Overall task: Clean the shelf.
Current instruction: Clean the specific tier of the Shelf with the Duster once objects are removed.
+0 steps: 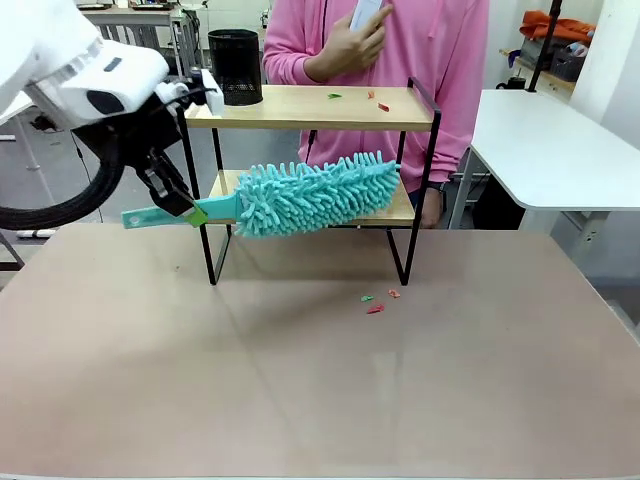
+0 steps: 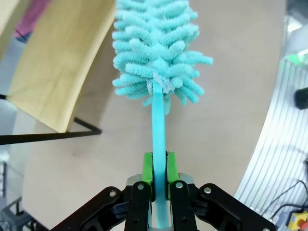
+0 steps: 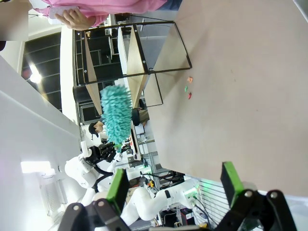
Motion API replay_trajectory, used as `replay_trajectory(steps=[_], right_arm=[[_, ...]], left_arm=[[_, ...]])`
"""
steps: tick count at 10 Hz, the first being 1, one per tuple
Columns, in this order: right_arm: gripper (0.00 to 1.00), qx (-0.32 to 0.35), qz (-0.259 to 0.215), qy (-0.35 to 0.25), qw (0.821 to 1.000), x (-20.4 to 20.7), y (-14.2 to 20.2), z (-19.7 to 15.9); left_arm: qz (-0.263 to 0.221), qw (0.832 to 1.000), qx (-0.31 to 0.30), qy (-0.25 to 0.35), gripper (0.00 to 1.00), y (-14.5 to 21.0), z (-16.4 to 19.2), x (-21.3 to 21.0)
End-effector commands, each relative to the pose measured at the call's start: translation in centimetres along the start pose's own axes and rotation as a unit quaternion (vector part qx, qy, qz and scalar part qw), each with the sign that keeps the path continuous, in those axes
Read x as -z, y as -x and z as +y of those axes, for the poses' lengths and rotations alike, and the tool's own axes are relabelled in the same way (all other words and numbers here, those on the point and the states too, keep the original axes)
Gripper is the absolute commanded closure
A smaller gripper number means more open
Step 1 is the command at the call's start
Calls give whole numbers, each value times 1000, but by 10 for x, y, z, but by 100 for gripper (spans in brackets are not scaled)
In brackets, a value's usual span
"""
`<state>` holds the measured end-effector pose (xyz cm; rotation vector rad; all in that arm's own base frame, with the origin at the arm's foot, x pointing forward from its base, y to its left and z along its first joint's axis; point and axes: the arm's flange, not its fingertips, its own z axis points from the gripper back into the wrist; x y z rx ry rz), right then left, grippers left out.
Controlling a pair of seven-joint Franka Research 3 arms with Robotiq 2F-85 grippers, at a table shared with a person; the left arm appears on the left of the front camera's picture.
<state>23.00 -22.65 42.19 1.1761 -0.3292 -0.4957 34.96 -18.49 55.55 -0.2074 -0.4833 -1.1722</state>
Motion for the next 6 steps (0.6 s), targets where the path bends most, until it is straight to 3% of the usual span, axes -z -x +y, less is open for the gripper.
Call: replay_trajectory(steps=[1, 3, 4, 6], right_arm=[[0, -13, 1, -1, 1000, 1, 1, 0], [0, -13, 1, -1, 1000, 1, 1, 0], [0, -13, 1, -1, 1000, 1, 1, 0], [0, -13, 1, -1, 1000, 1, 1, 0]], left_arm=[[-53, 997, 49, 36, 88, 31, -14, -24], [-40, 992, 116, 21, 88, 64, -33, -48], [-77, 988, 131, 23, 88, 83, -38, -64], [-177, 982, 68, -1, 88, 125, -39, -95]])
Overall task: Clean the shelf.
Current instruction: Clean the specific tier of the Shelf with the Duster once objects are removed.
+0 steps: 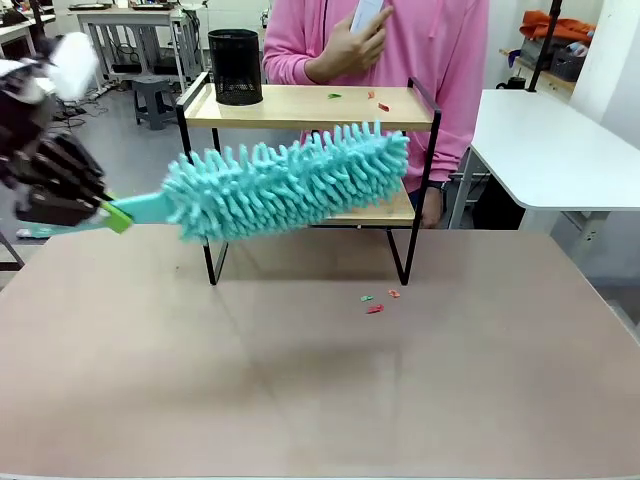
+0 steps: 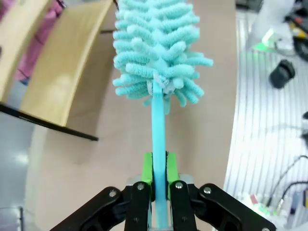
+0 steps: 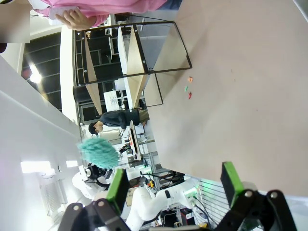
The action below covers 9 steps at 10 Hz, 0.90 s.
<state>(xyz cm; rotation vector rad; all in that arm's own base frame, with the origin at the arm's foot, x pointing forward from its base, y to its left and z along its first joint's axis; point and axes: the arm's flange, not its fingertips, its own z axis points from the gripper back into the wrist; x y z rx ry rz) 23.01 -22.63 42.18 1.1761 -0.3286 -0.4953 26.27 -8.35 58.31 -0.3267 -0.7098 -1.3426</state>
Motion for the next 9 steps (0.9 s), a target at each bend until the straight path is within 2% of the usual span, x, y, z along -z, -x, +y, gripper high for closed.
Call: replay_trajectory(steps=[1, 3, 4, 5, 6, 7, 8, 9], right_arm=[[0, -13, 1, -1, 1000, 1, 1, 0], [0, -13, 1, -1, 1000, 1, 1, 0], [0, -13, 1, -1, 1000, 1, 1, 0], [0, -13, 1, -1, 1000, 1, 1, 0], [0, -13, 1, -1, 1000, 1, 1, 0], [0, -13, 1, -1, 1000, 1, 1, 0], [0, -13, 1, -1, 1000, 1, 1, 0], [0, -13, 1, -1, 1000, 1, 1, 0]], left_arm=[[-86, 992, -66, -64, 88, 46, -15, -36], [-144, 963, -183, -136, 88, 102, -37, -76], [-187, 939, -239, -163, 88, 129, -52, -86], [-236, 907, -297, -182, 88, 160, -64, -89], [-250, 878, -365, -185, 88, 183, -64, -86], [-212, 846, -459, -170, 88, 200, -58, -78], [-143, 821, -536, -137, 88, 210, -44, -66], [-95, 803, -578, -109, 88, 209, -32, -57]])
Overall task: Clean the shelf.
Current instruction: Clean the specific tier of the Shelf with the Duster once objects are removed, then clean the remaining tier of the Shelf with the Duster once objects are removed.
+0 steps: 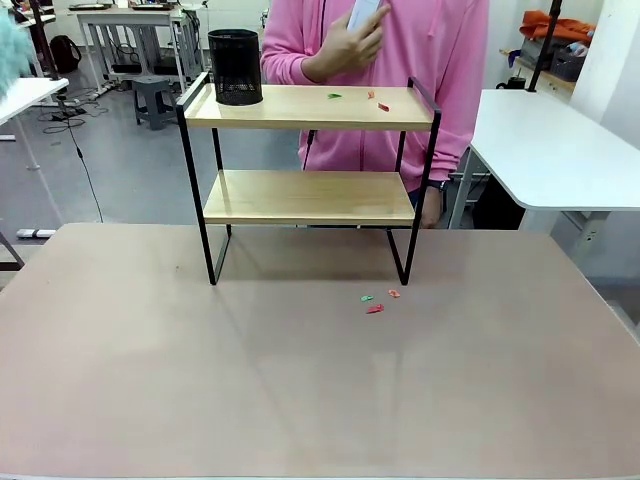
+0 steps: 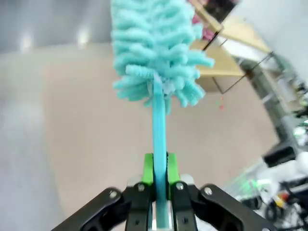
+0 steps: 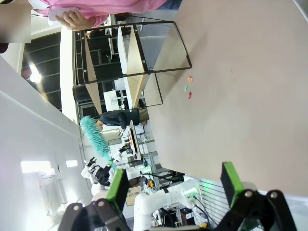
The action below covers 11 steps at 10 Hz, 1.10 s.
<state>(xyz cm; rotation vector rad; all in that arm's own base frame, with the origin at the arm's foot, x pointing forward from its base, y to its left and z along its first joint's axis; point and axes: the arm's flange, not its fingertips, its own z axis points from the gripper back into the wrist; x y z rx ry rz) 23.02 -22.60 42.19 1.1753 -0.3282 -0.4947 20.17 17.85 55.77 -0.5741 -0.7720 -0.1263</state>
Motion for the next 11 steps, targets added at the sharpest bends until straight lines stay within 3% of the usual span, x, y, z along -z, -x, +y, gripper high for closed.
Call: replay_trajectory(steps=[1, 3, 4, 11], right_arm=[[0, -13, 1, -1, 1000, 0, 1, 0], [0, -13, 1, -1, 1000, 0, 1, 0], [0, -13, 1, -1, 1000, 0, 1, 0], [0, -13, 1, -1, 1000, 0, 1, 0]], left_arm=[[102, 992, -71, -15, 88, 46, -27, 93], [167, 982, -85, -17, 88, 28, -22, 123], [106, 992, -63, -15, 88, -1, 7, 55], [106, 992, -63, -15, 88, -1, 7, 55]])
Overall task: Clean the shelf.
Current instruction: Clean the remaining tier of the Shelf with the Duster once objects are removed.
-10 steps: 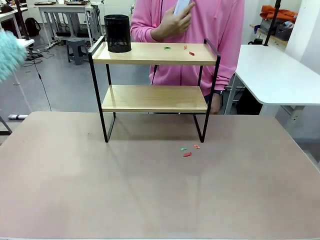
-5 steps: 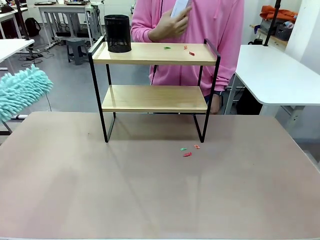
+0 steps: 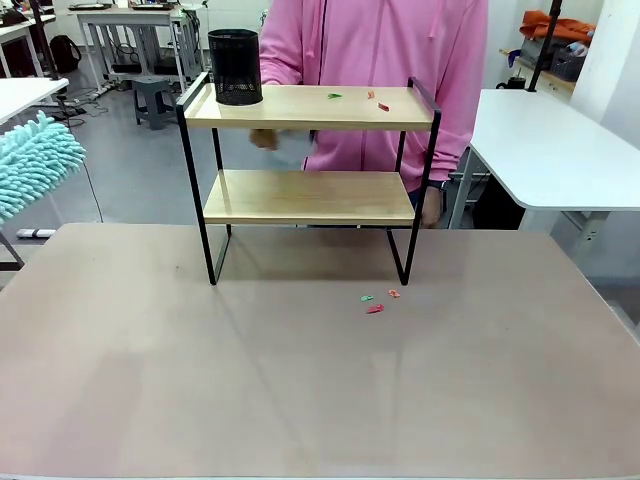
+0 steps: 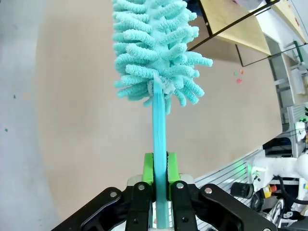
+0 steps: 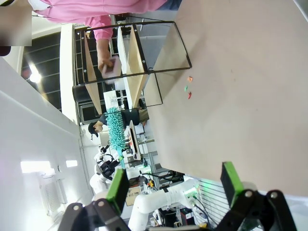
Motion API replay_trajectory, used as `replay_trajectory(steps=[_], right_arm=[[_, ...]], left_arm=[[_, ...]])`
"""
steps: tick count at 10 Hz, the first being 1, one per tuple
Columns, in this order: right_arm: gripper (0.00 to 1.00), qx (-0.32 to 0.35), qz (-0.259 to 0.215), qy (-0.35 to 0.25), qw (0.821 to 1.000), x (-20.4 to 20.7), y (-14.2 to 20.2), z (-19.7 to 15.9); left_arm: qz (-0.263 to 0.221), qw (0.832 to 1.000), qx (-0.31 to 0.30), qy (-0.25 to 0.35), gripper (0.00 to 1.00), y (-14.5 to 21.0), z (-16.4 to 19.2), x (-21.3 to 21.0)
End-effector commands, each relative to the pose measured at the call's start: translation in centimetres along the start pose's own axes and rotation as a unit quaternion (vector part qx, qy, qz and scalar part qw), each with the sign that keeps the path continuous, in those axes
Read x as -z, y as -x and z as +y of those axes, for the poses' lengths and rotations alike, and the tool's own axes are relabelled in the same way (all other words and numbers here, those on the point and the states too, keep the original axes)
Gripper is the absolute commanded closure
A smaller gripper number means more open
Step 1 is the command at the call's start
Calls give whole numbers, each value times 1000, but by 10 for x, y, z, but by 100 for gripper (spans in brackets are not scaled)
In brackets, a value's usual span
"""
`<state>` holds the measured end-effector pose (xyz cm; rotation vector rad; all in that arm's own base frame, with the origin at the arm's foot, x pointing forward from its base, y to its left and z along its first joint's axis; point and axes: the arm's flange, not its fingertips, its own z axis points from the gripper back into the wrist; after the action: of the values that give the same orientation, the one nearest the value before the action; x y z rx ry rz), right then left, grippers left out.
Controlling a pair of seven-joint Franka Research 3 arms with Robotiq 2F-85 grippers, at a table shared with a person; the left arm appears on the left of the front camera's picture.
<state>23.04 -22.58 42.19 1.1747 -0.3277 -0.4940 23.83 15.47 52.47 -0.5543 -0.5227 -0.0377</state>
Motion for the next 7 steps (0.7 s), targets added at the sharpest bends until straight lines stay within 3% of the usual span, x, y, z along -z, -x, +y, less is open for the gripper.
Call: replay_trajectory(steps=[1, 7], right_arm=[[0, -13, 0, -1, 1000, 0, 1, 0], [0, -13, 0, -1, 1000, 0, 1, 0]], left_arm=[[-1, 1000, 8, 10, 88, 0, 1, 0], [-1, 1000, 8, 10, 88, 0, 1, 0]])
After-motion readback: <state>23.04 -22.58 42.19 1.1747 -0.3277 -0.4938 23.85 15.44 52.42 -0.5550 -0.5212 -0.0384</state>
